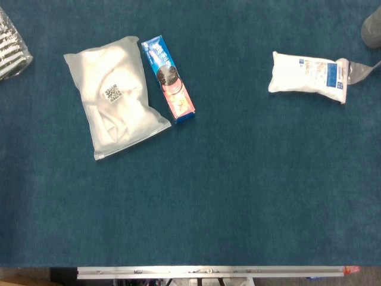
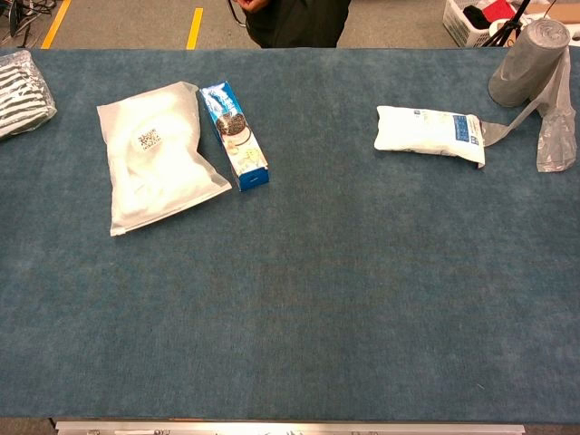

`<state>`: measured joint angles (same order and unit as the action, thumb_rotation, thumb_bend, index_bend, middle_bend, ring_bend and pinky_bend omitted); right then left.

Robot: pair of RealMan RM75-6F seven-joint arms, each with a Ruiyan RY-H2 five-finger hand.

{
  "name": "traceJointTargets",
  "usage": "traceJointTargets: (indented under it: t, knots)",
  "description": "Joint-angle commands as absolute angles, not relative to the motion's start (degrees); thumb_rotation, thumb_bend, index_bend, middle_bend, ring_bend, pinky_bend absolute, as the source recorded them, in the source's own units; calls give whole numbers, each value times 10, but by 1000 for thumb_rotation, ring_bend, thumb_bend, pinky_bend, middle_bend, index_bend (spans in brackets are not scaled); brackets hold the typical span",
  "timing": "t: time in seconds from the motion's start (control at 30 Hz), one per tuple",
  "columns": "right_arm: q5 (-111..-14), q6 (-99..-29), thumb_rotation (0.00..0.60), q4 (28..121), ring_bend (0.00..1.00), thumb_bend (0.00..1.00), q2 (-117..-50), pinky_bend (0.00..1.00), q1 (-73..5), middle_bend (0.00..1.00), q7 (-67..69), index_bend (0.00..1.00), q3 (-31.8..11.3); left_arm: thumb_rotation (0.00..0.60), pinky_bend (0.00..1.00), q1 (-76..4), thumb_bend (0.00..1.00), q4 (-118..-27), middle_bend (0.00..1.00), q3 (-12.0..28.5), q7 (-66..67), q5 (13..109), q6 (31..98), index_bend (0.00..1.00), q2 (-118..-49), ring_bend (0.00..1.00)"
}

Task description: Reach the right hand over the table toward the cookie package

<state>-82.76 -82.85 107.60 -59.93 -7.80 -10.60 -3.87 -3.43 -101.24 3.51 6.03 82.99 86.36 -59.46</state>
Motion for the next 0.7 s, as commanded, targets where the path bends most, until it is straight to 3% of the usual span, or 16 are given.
traceJointTargets:
  t: [0.03,0.37,0.53,0.7]
  knots:
    - [-828,-828,600,1076,0,78,-599,0,-78,156,-105,325,-39,600,48,-34,202,-1013,270,34,60,831,865,324,-594,196]
    - [-856,-821,600,1076,0,119,-603,0,-95,160,-60,339,-53,600,48,-31,202,-1020,270,34,56,835,873,324,-591,195]
    - [-865,-803,600,1071,0,251,-624,0,-120,212,-31,487,-69,600,48,-28,202,-1024,270,34,50,839,877,324,-589,196]
    - [-866,-769,600,1063,0,277,-655,0,-154,259,-19,600,-80,600,48,-24,201,-1027,270,33,42,840,884,325,-584,196]
